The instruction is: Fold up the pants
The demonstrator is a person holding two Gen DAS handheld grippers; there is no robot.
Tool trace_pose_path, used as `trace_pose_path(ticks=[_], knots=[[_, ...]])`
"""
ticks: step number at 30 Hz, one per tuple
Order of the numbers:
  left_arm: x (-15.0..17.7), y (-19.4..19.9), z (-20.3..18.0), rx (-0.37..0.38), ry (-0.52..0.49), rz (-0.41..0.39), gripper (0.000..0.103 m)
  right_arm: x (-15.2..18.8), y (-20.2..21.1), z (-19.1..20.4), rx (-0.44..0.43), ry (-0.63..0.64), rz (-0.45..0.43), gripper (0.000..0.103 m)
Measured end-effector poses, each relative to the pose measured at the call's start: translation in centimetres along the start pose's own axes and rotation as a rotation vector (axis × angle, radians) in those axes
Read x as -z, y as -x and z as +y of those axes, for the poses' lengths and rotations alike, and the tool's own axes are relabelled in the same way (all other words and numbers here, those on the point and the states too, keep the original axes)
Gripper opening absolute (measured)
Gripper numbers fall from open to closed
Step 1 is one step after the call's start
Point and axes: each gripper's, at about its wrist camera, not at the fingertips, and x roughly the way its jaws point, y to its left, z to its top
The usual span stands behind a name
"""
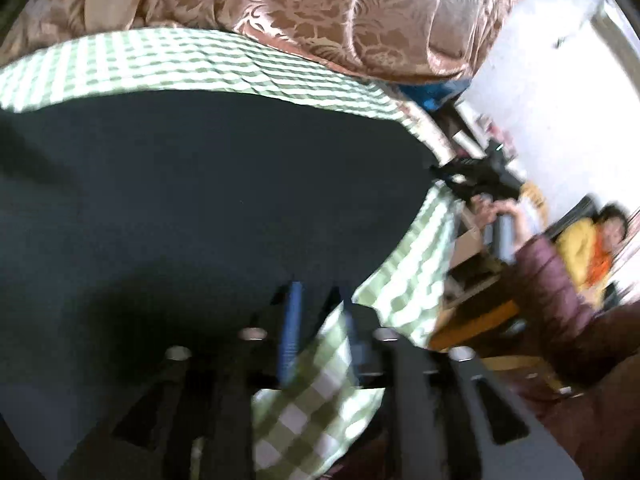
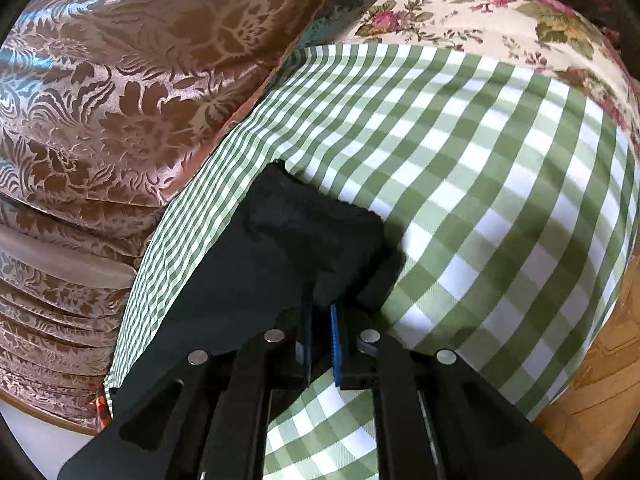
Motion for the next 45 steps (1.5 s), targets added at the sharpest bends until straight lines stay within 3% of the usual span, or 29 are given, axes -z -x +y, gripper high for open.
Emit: trace_pose_path(ticks=[1, 4, 5, 6, 7, 9, 13, 17, 19, 20, 22, 28, 33, 35, 38, 41, 45], knots=[[0.0, 0.7, 0.2, 0.018, 0.023, -0.021, 0.049, -0.1, 0.0, 0.0, 0.011, -0.002, 0.003, 0.008], [0.0, 2.4, 1.0, 0.037, 0.07, -0.068, 0.049, -0.1, 0.9, 0.4, 0.056, 0.007, -0.016, 0.021], [0.0, 3.1, 1.4, 0.029, 0.086, -0.085, 0.049, 0.0, 1.6, 0.9, 0.095, 0.027, -0.04, 0.027], [0.0, 4.0, 1.9, 0.027, 0.106, -0.109, 0.049, 0.0, 2.1, 1.4, 0.138, 0.054, -0.063, 0.044], [0.1, 4.7, 2.3, 0.023, 0.121, -0.13, 0.049, 0.4, 3.2, 2.4, 0.203, 0.099, -0.103, 0.048], [0.6, 5.9, 2.9, 0.0, 0.138, -0.155, 0.049, 1.3, 4.1, 4.2, 0.154, 0.157, -0.107, 0.048], [1.5, 6.3, 3.8, -0.055, 0.159, -0.157, 0.049, 5.6, 2.4, 10.2, -0.04, 0.356, 0.044, 0.053], [2.1, 5.0, 4.0, -0.108, 0.159, -0.135, 0.049, 13.1, -1.8, 17.3, -0.203, 0.581, 0.265, 0.053], [2.5, 4.7, 3.8, -0.162, 0.123, -0.127, 0.049, 16.4, -3.7, 19.2, -0.202, 0.69, 0.346, 0.052], [2.8, 4.5, 3.8, -0.186, 0.112, -0.124, 0.049, 18.1, -4.9, 19.5, -0.152, 0.755, 0.38, 0.053], [3.3, 4.5, 3.7, -0.218, 0.091, -0.13, 0.049, 19.4, -5.8, 19.0, -0.112, 0.827, 0.362, 0.053], [3.7, 6.7, 4.3, -0.241, 0.107, -0.185, 0.049, 18.7, -4.5, 20.6, -0.137, 0.845, 0.37, 0.057], [3.8, 10.9, 7.2, -0.362, 0.19, -0.316, 0.049, 19.1, -5.3, 27.3, -0.438, 0.816, 0.49, 0.059], [3.7, 12.0, 8.2, -0.399, 0.199, -0.336, 0.049, 19.7, -7.1, 31.0, -0.56, 0.813, 0.575, 0.065], [3.7, 12.9, 9.6, -0.452, 0.201, -0.34, 0.049, 20.6, -10.9, 36.6, -0.672, 0.78, 0.692, 0.074], [4.2, 13.4, 10.7, -0.456, 0.226, -0.345, 0.049, 21.3, -15.2, 41.0, -0.706, 0.73, 0.767, 0.077], [5.3, 13.3, 12.0, -0.427, 0.26, -0.338, 0.049, 21.6, -20.4, 44.5, -0.678, 0.71, 0.837, 0.076]])
